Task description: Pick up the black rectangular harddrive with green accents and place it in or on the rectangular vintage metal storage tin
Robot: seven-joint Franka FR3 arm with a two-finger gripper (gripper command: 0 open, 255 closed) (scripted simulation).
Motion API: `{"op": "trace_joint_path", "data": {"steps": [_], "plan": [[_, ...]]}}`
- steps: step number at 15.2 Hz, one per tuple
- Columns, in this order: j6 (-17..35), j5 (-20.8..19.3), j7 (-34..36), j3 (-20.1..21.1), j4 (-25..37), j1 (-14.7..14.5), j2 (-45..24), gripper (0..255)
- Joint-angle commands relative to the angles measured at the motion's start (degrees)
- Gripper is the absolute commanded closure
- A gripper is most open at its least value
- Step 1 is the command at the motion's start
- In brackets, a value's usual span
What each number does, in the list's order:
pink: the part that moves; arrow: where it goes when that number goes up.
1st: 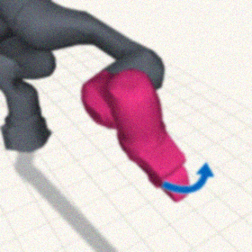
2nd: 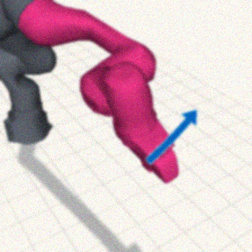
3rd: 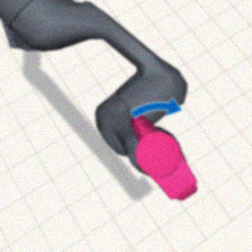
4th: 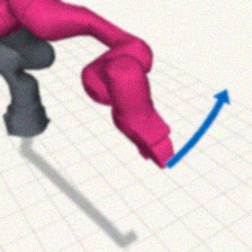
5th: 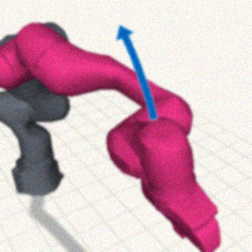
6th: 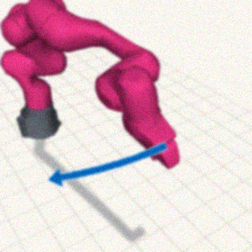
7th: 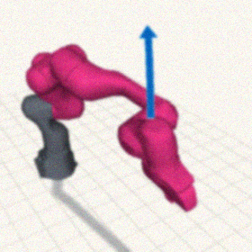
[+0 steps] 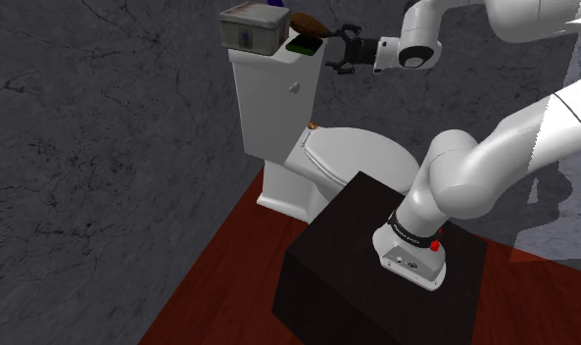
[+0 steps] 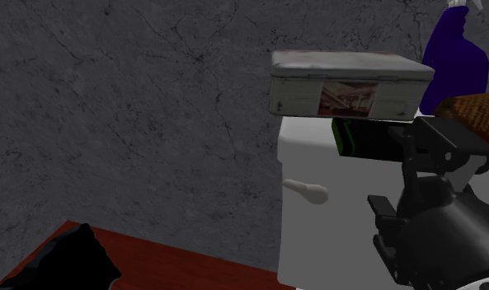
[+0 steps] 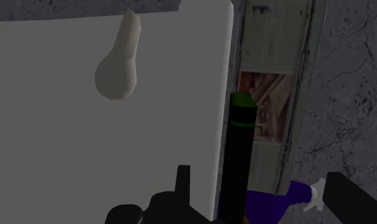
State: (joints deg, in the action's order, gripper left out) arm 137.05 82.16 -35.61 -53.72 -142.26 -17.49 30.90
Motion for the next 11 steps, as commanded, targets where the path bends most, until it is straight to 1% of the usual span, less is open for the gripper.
{"op": "trace_joint_path", "data": {"steps": [1,6,7,11], "plan": [[0.0,5.0,-3.2,-2.2,0.2,-2.1,-1.0,0],[-0.3,9.6,-5.3,-3.5,2.6,-6.2,-4.9,0],[-0.5,11.1,-5.9,-4.0,3.3,-7.4,-6.3,0],[-0.5,11.1,-5.9,-3.9,3.3,-7.4,-6.3,0]]}}
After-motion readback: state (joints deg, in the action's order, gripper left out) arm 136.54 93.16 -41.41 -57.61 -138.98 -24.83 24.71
